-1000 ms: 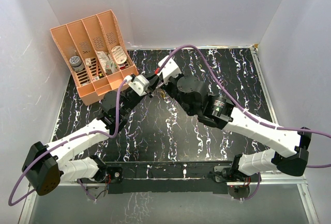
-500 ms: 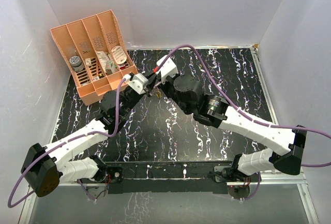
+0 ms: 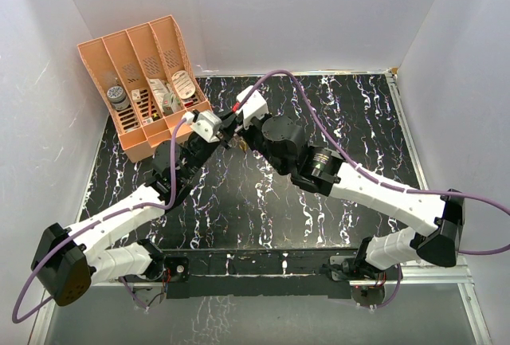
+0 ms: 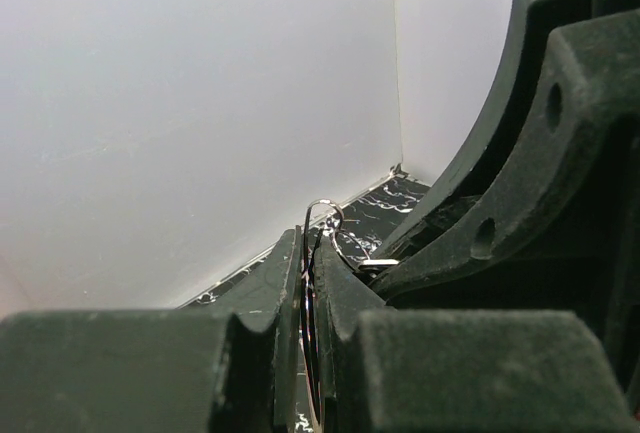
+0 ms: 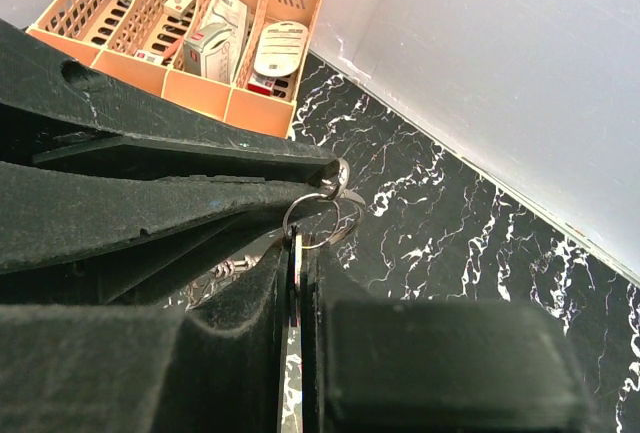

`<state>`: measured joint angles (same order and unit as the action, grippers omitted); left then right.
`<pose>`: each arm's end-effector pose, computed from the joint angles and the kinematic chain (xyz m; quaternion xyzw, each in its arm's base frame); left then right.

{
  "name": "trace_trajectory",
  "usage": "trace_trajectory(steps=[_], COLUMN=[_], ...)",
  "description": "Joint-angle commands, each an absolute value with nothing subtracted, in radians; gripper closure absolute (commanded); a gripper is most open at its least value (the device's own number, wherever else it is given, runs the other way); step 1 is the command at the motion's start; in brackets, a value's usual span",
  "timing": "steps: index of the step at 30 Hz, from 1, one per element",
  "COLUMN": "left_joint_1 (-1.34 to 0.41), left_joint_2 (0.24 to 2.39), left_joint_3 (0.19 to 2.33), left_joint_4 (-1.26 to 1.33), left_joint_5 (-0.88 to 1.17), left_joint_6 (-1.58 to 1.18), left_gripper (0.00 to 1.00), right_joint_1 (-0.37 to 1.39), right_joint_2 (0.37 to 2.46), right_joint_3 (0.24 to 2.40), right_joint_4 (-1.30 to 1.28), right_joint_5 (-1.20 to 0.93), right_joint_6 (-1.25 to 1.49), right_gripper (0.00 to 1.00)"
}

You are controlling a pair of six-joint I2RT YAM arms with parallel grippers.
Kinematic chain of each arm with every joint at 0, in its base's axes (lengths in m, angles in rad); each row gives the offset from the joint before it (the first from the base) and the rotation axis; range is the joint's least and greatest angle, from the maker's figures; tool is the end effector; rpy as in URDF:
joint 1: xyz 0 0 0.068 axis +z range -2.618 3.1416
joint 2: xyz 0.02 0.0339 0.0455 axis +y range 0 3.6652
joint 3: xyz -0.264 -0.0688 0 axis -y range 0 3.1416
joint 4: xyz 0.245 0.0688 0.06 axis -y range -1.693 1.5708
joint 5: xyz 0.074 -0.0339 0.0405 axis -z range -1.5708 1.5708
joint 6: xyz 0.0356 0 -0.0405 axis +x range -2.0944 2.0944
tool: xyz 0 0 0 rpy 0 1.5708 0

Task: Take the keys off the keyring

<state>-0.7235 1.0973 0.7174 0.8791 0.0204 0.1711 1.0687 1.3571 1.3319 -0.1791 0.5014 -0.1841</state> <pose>0.1836 -0.1631 0.3658 0.2287 0.4565 -0.2395 0.8258 0.1659 0.2666 0.4040 -0.3135 0.7005 0.0879 0.6351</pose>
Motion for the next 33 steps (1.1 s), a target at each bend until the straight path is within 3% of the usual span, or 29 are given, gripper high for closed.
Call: trace_trajectory(steps=[1, 16, 33], left_joint_1=[-0.692, -0.691, -0.692], left_joint_2=[1.029, 0.978, 0.866], left_joint_3=[0.770, 0.767, 0.752], left_joint_4=[1.078, 1.270, 1.288], left_joint_5=[-0.112, -0.308, -0.192], left_joint_6=[0.170, 0.063, -0.157], left_gripper=[1.00, 1.00, 1.00], right_joint_1=[1.098, 1.098, 1.073], right_joint_2=[1.373, 1.287, 1.353], right_joint_3=[1.304, 1.213, 1.155], right_joint_4=[-0.238, -0.194, -0.100], right_joint_5=[0.387, 0.450, 0.524], right_joint_6=[-0.166, -0.170, -0.214], right_gripper=[1.00, 1.00, 1.00])
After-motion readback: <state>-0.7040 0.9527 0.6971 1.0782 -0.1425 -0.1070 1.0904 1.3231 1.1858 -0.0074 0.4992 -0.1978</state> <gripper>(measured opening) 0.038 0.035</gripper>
